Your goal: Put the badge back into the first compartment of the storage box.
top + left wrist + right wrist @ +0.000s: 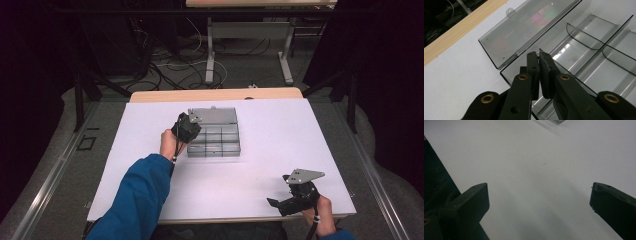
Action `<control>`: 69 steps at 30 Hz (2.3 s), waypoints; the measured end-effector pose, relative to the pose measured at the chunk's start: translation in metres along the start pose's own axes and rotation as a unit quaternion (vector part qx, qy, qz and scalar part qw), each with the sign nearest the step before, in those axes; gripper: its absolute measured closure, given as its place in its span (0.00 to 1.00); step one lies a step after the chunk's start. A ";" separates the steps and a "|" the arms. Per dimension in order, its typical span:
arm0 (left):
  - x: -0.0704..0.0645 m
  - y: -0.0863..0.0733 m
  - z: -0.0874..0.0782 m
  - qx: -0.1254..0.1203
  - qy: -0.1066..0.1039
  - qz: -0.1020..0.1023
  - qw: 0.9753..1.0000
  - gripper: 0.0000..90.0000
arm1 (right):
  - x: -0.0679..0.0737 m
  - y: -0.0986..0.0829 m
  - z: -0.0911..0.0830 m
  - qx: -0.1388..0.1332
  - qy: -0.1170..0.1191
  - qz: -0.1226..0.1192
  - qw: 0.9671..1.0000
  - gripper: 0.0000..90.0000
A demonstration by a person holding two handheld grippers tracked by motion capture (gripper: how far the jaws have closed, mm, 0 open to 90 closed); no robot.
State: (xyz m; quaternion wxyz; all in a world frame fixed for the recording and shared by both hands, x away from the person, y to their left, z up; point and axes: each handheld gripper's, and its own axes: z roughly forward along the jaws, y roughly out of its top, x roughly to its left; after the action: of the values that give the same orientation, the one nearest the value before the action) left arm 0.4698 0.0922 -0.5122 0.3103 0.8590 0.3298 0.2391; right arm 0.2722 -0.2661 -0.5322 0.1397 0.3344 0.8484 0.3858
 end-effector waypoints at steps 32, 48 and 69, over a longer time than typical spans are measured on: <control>-0.002 -0.002 0.017 0.023 0.006 -0.002 1.000 0.97 | 0.000 0.000 0.001 0.003 0.007 0.002 1.000 0.02; -0.002 -0.003 0.028 0.033 0.004 -0.009 0.999 0.97 | 0.000 0.000 0.002 -0.003 0.008 0.001 1.000 0.02; -0.006 0.002 0.029 0.044 -0.017 -0.025 0.999 0.95 | 0.000 0.000 0.002 -0.001 0.011 -0.005 1.000 0.02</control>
State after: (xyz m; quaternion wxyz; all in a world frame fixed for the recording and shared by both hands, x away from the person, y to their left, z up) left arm 0.4849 0.0757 -0.5320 0.2834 0.8671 0.3564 0.2020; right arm 0.2734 -0.2654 -0.5333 0.1327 0.3257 0.8514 0.3892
